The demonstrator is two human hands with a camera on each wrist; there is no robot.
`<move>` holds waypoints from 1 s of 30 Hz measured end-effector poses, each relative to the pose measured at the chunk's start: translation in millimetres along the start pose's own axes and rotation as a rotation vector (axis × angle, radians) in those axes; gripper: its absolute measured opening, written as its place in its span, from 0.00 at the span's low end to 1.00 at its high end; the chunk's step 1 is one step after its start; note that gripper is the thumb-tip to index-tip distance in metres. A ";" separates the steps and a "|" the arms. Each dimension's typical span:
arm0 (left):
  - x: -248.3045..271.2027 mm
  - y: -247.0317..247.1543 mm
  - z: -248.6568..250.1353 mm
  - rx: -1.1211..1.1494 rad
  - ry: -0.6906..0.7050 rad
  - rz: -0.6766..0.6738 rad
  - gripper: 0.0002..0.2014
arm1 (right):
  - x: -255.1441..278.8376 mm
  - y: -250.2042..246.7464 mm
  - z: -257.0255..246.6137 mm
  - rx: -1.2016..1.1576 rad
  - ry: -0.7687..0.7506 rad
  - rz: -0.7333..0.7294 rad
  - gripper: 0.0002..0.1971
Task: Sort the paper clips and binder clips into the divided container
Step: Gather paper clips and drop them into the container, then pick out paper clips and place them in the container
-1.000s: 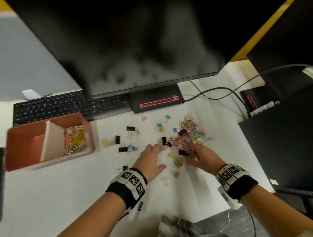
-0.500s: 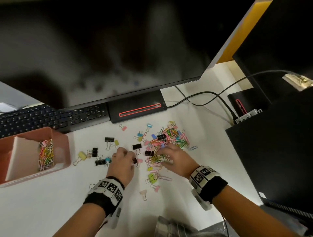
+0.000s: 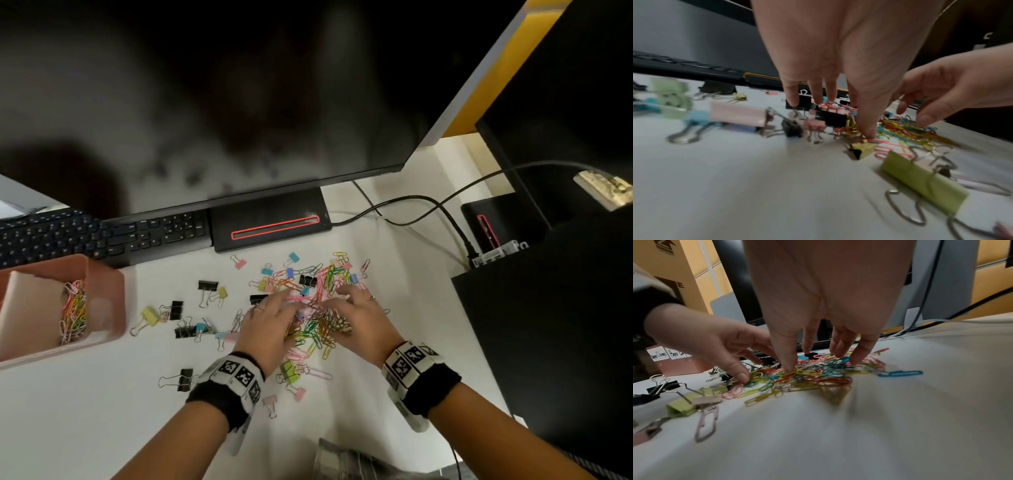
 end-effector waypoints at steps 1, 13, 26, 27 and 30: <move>4.3 -4.7 -3.5 0.025 -0.012 0.038 0.31 | 2.2 -2.0 5.3 -0.020 0.022 0.028 0.26; 11.8 7.1 -1.8 -0.036 -0.088 0.109 0.19 | -8.1 7.4 -2.4 0.094 -0.036 -0.042 0.18; 13.3 -25.2 -15.6 0.271 -0.037 0.230 0.07 | -21.1 -21.4 -10.8 -0.037 -0.038 0.123 0.07; 17.7 -33.0 -16.9 0.308 -0.042 0.246 0.07 | -21.6 -26.0 -13.5 -0.071 -0.031 0.124 0.07; 36.8 -61.6 -23.2 0.405 -0.069 0.327 0.08 | -24.6 -36.9 -25.7 -0.139 -0.026 0.130 0.07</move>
Point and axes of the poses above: each hand's wrist, its own x-axis away from the middle knuckle, its own y-axis out of the palm, z = x × y, the point moved 3 cm from there along -x, towards the middle knuckle, and after that the axes turned 5 degrees about x, right-handed, at the moved point
